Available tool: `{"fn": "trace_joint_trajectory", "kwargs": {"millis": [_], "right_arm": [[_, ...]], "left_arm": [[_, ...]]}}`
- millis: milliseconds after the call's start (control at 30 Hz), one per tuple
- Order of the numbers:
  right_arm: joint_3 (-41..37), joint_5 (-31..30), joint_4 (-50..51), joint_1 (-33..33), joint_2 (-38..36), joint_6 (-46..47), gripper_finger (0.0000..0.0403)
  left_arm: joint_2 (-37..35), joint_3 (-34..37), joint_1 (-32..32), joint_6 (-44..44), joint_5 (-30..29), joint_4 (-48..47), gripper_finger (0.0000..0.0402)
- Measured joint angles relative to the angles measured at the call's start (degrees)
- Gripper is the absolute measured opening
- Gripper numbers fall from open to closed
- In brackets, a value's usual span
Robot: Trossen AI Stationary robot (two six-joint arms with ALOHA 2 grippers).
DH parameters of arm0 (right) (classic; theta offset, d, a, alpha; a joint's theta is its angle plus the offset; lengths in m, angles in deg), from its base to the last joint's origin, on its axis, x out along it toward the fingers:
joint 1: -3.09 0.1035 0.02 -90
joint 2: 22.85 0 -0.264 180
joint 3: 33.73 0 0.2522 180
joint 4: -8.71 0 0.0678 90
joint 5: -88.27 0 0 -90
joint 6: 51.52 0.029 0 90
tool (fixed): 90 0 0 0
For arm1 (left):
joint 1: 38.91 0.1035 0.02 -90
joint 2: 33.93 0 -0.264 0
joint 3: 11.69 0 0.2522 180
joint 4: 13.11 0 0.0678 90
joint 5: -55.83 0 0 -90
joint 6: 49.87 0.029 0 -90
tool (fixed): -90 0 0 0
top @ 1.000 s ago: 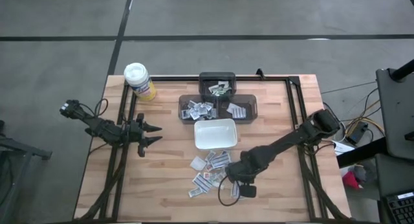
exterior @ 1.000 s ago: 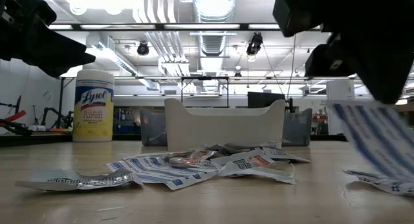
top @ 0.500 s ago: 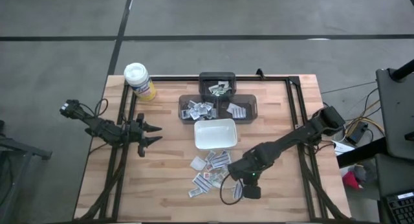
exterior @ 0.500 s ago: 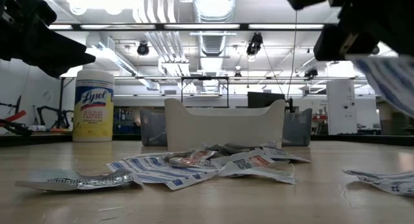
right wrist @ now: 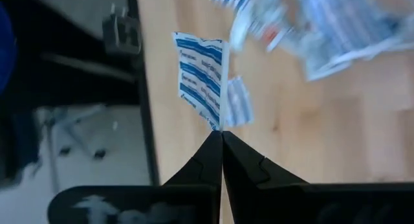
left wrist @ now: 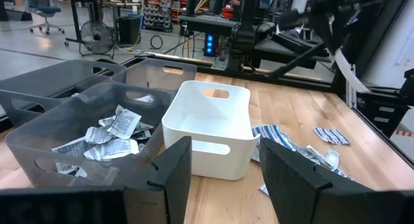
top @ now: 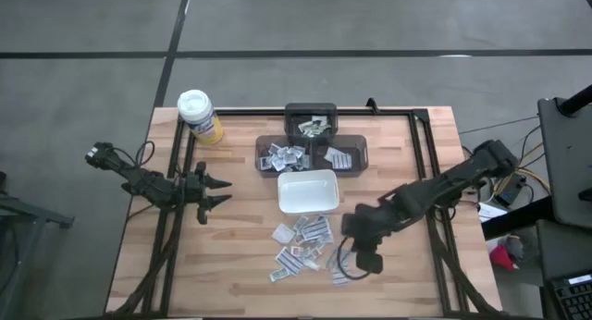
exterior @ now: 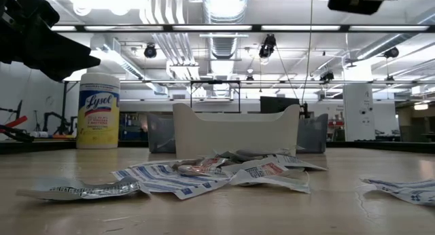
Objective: Pick & Place First Aid Supplies
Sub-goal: Put the blue bandage into the right black bin
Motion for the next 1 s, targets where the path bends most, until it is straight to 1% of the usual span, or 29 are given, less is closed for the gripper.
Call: {"fn": "trace_joint_trajectory", "kwargs": {"millis": [233,467,800,900,1000], "right_arm": [[0.01,-15.06,-0.31,0.00,-6.00,0.65,0.0008],[-0.28,-30.63,0.17,0.00,-10.09,-0.03,0.0008],[-0.52,-52.74,1.17,-0.07,-10.91,0.33,0.0008],[-0.52,-59.20,3.28,-0.27,-10.36,3.08,0.0008],[-0.69,-64.06,5.92,-0.86,-10.03,6.83,0.0008]], "left_arm": [[0.00,0.00,0.00,0.00,0.01,0.00,0.0177],[0.00,0.00,0.02,0.02,-0.01,0.00,0.0177],[0.11,0.00,0.02,0.02,-0.01,-0.28,0.0177],[0.11,0.00,0.02,0.02,-0.01,-0.34,0.0177],[0.13,0.00,0.02,0.02,-0.01,-0.35,0.0177]]}}
